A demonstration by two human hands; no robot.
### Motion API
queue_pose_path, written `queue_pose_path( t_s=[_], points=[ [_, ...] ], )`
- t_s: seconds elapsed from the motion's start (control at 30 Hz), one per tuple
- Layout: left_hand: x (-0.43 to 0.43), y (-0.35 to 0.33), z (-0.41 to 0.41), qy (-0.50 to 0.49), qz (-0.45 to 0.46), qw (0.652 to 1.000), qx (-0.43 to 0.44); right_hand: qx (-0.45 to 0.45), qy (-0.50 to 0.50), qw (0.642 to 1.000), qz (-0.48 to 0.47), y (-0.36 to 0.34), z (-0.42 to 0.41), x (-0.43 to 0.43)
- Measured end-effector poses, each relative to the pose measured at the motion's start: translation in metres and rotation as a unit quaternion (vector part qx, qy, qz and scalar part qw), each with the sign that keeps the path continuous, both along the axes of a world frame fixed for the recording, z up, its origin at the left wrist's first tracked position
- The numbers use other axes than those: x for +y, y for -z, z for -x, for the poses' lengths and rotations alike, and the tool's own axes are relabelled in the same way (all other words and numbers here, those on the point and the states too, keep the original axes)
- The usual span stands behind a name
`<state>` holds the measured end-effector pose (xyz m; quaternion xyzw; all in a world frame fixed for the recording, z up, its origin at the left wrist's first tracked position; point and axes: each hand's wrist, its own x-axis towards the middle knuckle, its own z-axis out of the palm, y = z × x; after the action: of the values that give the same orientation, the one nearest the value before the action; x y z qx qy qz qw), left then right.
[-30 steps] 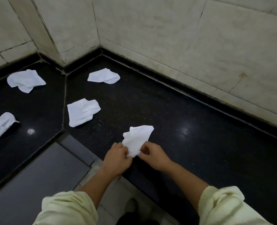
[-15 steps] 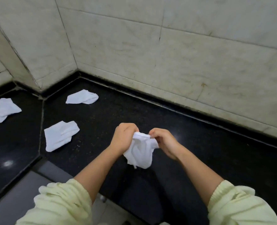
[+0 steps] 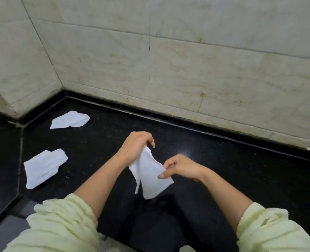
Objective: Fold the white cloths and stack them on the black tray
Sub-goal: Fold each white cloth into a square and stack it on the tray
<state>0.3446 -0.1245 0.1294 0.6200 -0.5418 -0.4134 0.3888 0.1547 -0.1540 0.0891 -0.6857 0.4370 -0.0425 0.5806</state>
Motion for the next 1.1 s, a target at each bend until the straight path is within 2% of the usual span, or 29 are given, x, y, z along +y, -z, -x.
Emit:
queue_pose_path(
  t_s=[0.2, 0.33, 0.57, 0.77, 0.93, 1.1],
  points=[
    [-0.009, -0.002, -0.019, 0.120, -0.060, 0.981, -0.139, -0.029, 0.100, 0.995, 0.009, -0.011, 0.037, -0.033],
    [-0.018, 0.002, -0.028, 0.130, -0.071, 0.971, -0.186, -0.020, 0.139, 0.989, 0.046, -0.018, 0.049, -0.052],
    [-0.031, 0.003, -0.028, 0.013, 0.016, 0.981, -0.195, -0.060, 0.231, 0.965, 0.110, -0.031, 0.054, -0.075],
    [-0.036, 0.008, -0.039, 0.057, 0.044, 0.989, -0.131, -0.117, 0.259, 0.955, 0.086, -0.032, 0.071, -0.083],
    [-0.029, 0.029, -0.047, 0.134, -0.074, 0.984, -0.087, -0.085, 0.227, 0.970, 0.031, -0.012, 0.085, -0.072],
    [-0.009, 0.058, -0.044, 0.213, -0.211, 0.947, -0.118, -0.031, 0.166, 0.982, -0.088, 0.022, 0.097, -0.046]
  ],
)
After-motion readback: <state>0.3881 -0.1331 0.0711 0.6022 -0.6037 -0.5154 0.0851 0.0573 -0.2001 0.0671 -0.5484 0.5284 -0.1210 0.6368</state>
